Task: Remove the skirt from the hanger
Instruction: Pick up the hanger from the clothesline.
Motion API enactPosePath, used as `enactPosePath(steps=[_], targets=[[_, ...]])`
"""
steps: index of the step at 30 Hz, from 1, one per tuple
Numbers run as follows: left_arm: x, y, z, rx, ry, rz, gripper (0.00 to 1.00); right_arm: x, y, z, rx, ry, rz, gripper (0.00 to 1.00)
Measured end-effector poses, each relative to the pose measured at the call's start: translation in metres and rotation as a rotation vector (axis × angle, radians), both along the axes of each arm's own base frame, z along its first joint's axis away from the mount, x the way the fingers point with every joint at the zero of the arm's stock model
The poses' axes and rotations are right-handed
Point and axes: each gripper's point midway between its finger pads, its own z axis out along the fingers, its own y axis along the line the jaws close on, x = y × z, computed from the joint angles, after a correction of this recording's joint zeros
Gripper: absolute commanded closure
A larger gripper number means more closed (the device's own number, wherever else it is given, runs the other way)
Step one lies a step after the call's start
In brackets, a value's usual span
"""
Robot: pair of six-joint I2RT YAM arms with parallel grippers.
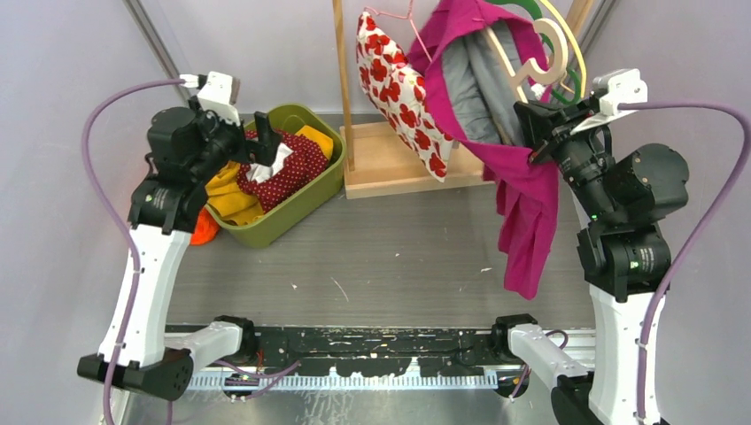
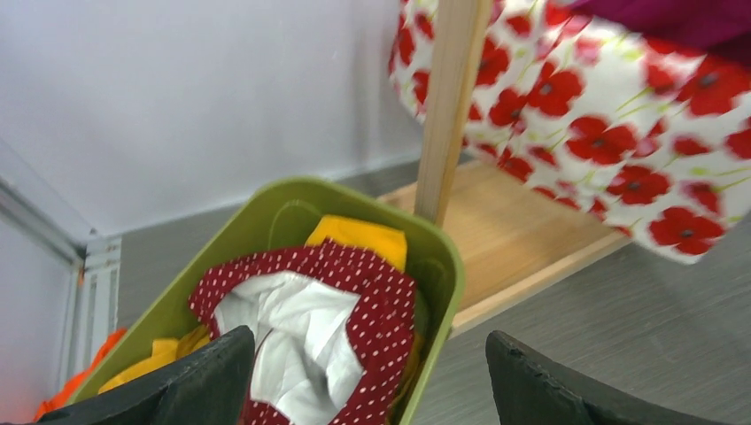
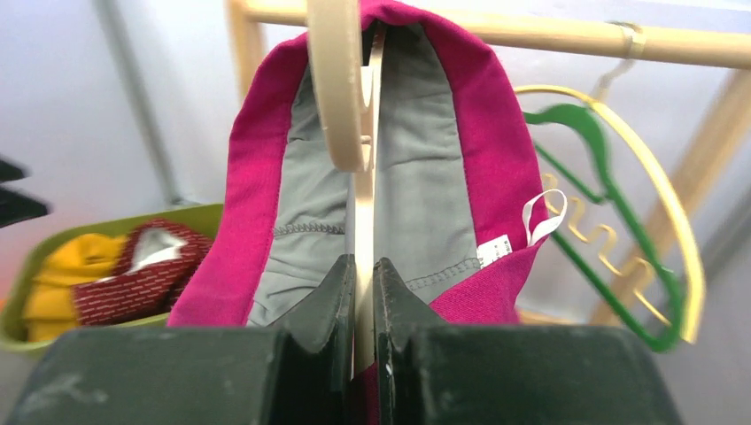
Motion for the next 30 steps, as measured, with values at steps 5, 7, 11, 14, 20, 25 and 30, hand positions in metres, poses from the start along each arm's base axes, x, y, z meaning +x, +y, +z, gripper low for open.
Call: enactPosePath(steps=[5, 7, 11, 14, 20, 25, 30], targets=[[-0.032, -0.007, 0.058, -0.078, -0.135, -0.059, 0.01, -0.029, 0.031, 0.018, 0.032, -0.017, 0.202, 1.00], [-0.045, -0.008, 0.078, -0.098, -0.190, -0.077, 0.00, -0.040, 0.040, 0.023, 0.036, -0.028, 0.266, 1.00], [-0.061, -0.009, 0.099, -0.127, -0.242, -0.096, 0.01, -0.068, 0.055, 0.035, 0.043, -0.071, 0.379, 1.00], [-0.068, -0.010, 0.103, -0.138, -0.254, -0.105, 0.01, -0.088, 0.063, 0.047, 0.050, -0.118, 0.454, 1.00], [-0.071, -0.012, 0.105, -0.160, -0.249, -0.115, 0.01, -0.125, 0.079, 0.076, 0.068, -0.232, 0.619, 1.00], [-0.082, -0.023, 0.110, -0.211, -0.244, -0.178, 0.01, -0.104, 0.090, 0.070, 0.117, -0.198, 0.701, 0.99], [-0.113, -0.032, 0.141, -0.296, -0.320, -0.262, 0.01, -0.039, 0.099, 0.033, 0.185, -0.041, 0.708, 0.99]])
